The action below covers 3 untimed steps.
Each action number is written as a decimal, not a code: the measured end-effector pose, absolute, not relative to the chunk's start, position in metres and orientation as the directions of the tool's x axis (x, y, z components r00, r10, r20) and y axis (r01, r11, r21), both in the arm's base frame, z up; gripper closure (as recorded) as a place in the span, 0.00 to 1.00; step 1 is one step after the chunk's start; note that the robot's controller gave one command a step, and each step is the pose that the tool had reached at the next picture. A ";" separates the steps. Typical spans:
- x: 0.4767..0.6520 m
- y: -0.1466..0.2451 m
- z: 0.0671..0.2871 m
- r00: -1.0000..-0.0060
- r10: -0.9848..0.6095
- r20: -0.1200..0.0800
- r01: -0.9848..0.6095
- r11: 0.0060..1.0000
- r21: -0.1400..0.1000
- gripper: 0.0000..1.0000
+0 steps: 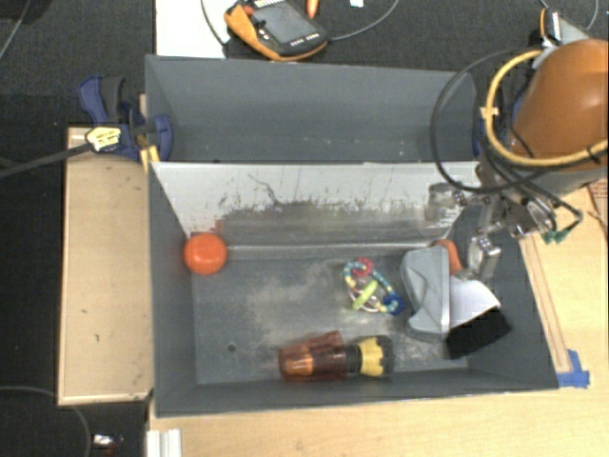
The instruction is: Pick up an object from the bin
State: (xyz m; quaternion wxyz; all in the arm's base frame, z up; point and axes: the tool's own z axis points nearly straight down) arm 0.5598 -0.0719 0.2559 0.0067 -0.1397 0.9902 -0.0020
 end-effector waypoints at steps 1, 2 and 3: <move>0.571 -0.055 0.136 -0.988 -0.152 -0.007 -0.152 0.988 -0.001 0.00; 0.556 -0.051 0.152 -0.964 -0.265 -0.017 -0.265 0.964 -0.007 0.00; 0.582 -0.055 0.068 -0.854 -0.520 -0.003 -0.520 0.854 0.004 0.00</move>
Offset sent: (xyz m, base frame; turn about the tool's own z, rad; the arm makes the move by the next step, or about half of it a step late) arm -0.0121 0.0234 -0.0823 -0.0484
